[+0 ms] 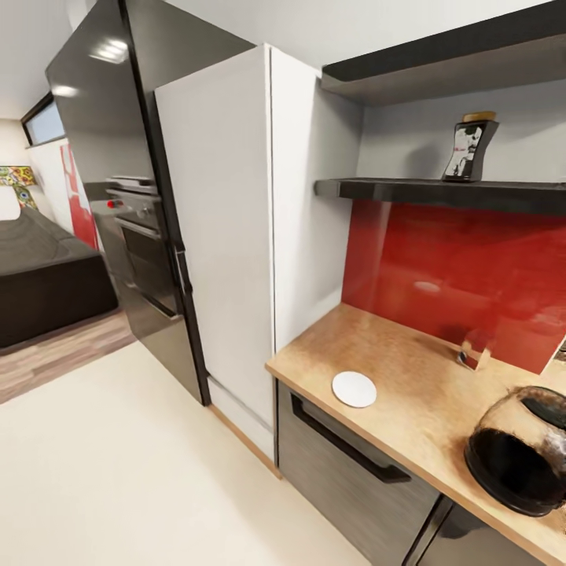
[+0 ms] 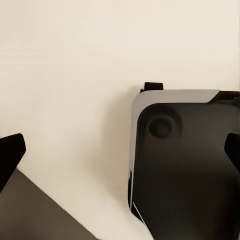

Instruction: Set up a coffee station on the kitchen countertop: keep the coffee maker on the countertop, move the bottle of coffee from the kitchen shelf to the counter next to the coffee maker, place a paper coffee filter on top of the coffee maker, put the saucer next to the coffee maker with the coffee cup on the saucer, and place the electric kettle next to the coffee maker.

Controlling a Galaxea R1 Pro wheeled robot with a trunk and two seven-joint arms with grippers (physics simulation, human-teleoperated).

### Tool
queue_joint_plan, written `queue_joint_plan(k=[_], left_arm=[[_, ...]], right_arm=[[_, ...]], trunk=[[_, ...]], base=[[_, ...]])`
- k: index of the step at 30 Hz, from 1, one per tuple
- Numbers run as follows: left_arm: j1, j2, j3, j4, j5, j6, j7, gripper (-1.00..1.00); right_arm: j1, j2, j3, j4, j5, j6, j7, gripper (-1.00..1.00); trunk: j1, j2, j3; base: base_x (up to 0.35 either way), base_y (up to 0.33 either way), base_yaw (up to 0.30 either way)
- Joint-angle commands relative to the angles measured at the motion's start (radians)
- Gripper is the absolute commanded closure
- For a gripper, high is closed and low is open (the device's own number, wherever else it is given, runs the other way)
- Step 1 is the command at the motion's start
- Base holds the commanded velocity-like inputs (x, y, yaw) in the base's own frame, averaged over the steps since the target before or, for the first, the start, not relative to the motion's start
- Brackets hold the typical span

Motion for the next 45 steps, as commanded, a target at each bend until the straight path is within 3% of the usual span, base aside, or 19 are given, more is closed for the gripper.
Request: queue_joint_plan(k=[1, 15, 18, 25, 45], left_arm=[[-0.001, 0.000, -0.008, 0.002, 0.006, -0.004, 0.000, -1.00], [-0.001, 0.000, -0.007, 0.002, 0.006, -0.005, 0.001, -1.00], [-0.001, 0.000, -0.007, 0.003, 0.007, -0.052, 0.000, -1.00], [-0.001, 0.000, -0.006, 0.004, 0.008, -0.092, 0.000, -1.00], [-0.001, 0.000, -0.005, 0.004, 0.015, -0.096, 0.001, -1.00]], right_arm=[[0.000, 0.000, -0.005, 0.000, 0.001, -0.003, 0.001, -1.00], [0.000, 0.000, -0.005, 0.000, 0.001, -0.003, 0.001, -1.00], [0.000, 0.000, -0.005, 0.000, 0.001, -0.003, 0.001, -1.00], [0.000, 0.000, -0.005, 0.000, 0.001, -0.003, 0.001, -1.00], [0.000, 0.000, -0.005, 0.000, 0.001, -0.003, 0.001, -1.00]], trunk=[[0.001, -0.002, -0.002], [0.001, -0.002, -0.002], [0.001, -0.002, -0.002], [0.001, -0.002, -0.002], [0.001, -0.002, -0.002]], base=[[0.257, 0.000, -0.267], [0.062, 0.000, -0.267], [0.000, 0.000, -0.267], [0.000, 0.000, -0.267], [0.000, 0.000, -0.267]])
